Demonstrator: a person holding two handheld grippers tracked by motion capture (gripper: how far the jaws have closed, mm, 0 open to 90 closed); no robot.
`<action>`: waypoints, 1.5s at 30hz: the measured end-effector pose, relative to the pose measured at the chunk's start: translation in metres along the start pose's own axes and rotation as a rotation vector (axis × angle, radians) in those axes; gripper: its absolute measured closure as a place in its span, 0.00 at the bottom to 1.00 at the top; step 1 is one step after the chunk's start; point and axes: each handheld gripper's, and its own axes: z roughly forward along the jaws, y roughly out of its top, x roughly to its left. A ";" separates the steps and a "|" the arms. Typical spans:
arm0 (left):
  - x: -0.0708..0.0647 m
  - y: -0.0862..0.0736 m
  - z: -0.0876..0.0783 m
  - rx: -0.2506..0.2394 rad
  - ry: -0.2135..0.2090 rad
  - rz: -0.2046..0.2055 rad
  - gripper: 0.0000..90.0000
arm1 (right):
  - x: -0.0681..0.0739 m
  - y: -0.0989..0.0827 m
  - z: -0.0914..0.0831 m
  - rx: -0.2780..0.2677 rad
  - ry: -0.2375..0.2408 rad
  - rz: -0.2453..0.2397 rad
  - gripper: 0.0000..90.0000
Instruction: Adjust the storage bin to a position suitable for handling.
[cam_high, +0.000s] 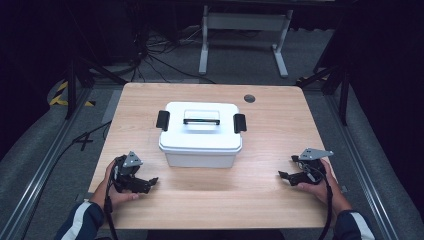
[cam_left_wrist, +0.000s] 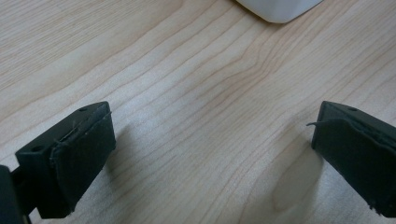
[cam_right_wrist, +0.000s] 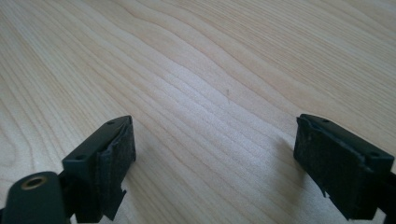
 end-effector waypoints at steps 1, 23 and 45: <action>0.001 0.000 0.000 -0.001 -0.007 0.007 0.00 | 0.000 0.000 0.000 0.000 0.000 0.000 0.14; 0.005 0.002 0.002 -0.004 -0.050 0.054 0.00 | 0.000 0.009 -0.004 0.074 0.040 -0.052 0.26; 0.005 0.001 0.002 -0.011 -0.040 0.050 0.01 | 0.006 0.045 -0.022 0.099 0.095 -0.160 0.37</action>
